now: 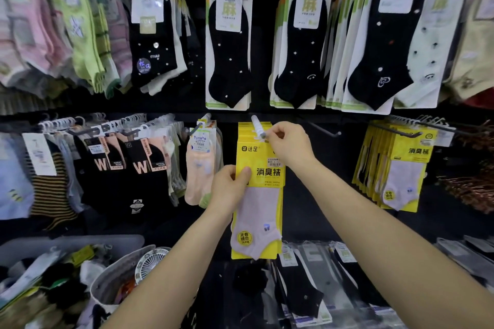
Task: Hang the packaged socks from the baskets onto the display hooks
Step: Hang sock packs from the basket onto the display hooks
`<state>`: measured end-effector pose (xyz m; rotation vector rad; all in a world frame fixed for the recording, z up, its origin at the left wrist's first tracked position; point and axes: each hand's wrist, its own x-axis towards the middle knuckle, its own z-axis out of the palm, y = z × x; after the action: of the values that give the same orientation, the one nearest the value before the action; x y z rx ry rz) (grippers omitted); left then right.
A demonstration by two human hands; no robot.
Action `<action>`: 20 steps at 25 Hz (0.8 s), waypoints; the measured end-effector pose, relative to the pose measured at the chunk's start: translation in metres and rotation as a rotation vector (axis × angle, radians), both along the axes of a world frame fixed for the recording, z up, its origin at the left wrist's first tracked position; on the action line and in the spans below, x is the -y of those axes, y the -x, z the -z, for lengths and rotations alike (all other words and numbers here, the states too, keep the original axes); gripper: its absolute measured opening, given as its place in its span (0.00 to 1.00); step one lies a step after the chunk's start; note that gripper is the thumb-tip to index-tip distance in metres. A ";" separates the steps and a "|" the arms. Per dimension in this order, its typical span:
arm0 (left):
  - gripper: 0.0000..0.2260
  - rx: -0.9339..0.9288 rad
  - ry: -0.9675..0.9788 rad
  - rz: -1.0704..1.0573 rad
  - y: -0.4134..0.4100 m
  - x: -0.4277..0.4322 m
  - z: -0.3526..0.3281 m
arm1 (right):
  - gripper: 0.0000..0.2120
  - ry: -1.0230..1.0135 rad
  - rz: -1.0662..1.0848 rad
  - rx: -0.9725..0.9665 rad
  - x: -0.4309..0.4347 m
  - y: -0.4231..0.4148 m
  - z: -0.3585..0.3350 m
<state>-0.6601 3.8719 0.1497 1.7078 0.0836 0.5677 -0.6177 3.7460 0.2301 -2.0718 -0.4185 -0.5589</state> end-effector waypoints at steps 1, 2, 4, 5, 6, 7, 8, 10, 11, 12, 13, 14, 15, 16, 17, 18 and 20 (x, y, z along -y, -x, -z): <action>0.09 -0.021 0.005 -0.037 -0.002 -0.002 0.002 | 0.08 0.019 0.014 0.017 -0.002 0.000 0.002; 0.10 -0.039 0.011 -0.071 -0.003 -0.004 0.005 | 0.07 0.017 0.029 0.040 -0.002 0.000 0.004; 0.16 -0.066 -0.002 -0.111 -0.003 -0.007 0.011 | 0.09 -0.048 0.053 0.065 0.001 0.000 0.014; 0.19 -0.070 -0.038 -0.125 -0.004 -0.008 0.013 | 0.14 -0.101 0.052 0.038 0.004 0.000 0.020; 0.21 -0.065 -0.082 -0.125 -0.005 -0.010 0.014 | 0.20 -0.162 0.033 -0.019 0.007 0.000 0.029; 0.22 -0.049 -0.114 -0.093 -0.007 -0.010 0.013 | 0.23 -0.218 0.001 -0.090 0.010 0.001 0.038; 0.23 -0.023 -0.128 -0.034 -0.009 -0.009 0.012 | 0.25 -0.264 -0.041 -0.161 0.011 0.003 0.047; 0.18 0.046 -0.112 0.090 -0.009 -0.001 0.010 | 0.22 -0.328 -0.151 -0.271 0.010 0.008 0.063; 0.15 0.084 -0.108 0.133 -0.009 0.003 0.010 | 0.19 -0.328 -0.201 -0.292 0.008 0.010 0.069; 0.15 0.124 -0.113 0.151 -0.009 0.007 0.010 | 0.18 -0.311 -0.235 -0.292 0.007 0.011 0.073; 0.16 0.155 -0.113 0.157 -0.010 0.009 0.011 | 0.19 -0.286 -0.255 -0.288 0.006 0.012 0.076; 0.17 0.172 -0.104 0.160 -0.010 0.011 0.012 | 0.21 -0.264 -0.268 -0.287 0.005 0.012 0.077; 0.18 0.178 -0.088 0.172 -0.010 0.012 0.013 | 0.23 -0.252 -0.280 -0.293 0.005 0.013 0.078; 0.17 0.170 -0.071 0.184 -0.009 0.011 0.014 | 0.24 -0.251 -0.295 -0.306 0.006 0.013 0.079; 0.16 0.154 -0.046 0.194 -0.007 0.011 0.017 | 0.24 -0.256 -0.313 -0.321 0.008 0.015 0.081; 0.15 0.118 -0.025 0.198 -0.003 0.010 0.023 | 0.24 -0.254 -0.327 -0.335 0.011 0.018 0.086; 0.16 0.024 -0.002 0.213 0.007 0.006 0.046 | 0.27 -0.229 -0.324 -0.374 0.022 0.026 0.106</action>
<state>-0.6668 3.8656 0.1036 1.6860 -0.1150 0.4292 -0.6438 3.7240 0.1243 -1.7882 -0.4347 -0.0204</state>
